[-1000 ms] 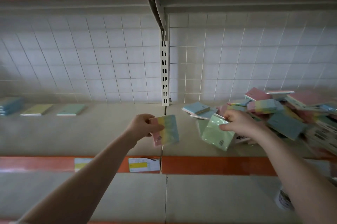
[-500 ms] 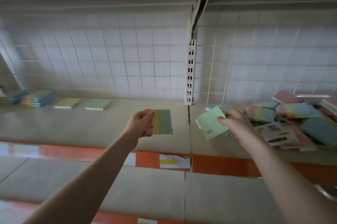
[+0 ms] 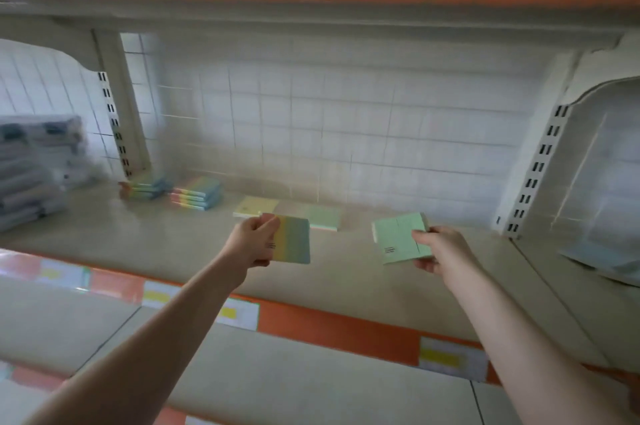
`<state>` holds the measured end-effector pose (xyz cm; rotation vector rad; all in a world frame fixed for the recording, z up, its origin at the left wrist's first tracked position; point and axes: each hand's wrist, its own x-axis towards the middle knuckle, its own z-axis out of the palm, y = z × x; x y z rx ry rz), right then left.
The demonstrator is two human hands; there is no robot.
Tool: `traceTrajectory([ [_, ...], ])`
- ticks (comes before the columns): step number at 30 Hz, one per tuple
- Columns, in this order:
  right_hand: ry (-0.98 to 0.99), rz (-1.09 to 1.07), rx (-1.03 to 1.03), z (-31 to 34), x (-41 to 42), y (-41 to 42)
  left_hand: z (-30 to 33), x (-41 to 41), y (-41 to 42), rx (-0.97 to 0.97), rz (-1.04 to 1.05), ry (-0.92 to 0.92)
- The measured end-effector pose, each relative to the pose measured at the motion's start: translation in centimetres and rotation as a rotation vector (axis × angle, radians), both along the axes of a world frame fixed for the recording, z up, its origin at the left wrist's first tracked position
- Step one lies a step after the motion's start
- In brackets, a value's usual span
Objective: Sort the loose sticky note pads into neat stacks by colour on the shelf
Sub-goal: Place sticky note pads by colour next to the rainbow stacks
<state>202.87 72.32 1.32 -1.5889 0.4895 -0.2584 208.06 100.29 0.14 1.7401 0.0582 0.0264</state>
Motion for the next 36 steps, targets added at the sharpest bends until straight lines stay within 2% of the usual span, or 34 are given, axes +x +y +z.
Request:
traceTrajectory([
  [5,-0.002,-0.005,0.035,0.8,3.6,6.3,0.4,3.4,5.8,-0.007,-0.001,0.018],
  [10,-0.005,0.009,0.025,1.6,6.8,9.0,0.0,5.6,7.2,0.022,-0.012,0.041],
  [21,0.042,0.023,0.138,0.6,13.3,9.3,-0.7,8.9,7.1,0.025,-0.028,0.098],
  [29,0.153,-0.077,-0.037,-0.9,14.6,9.0,-1.5,10.9,6.9,-0.011,-0.085,0.112],
  [36,0.132,-0.110,-0.018,-2.9,15.0,9.4,-2.0,11.7,7.2,-0.067,-0.150,0.131],
])
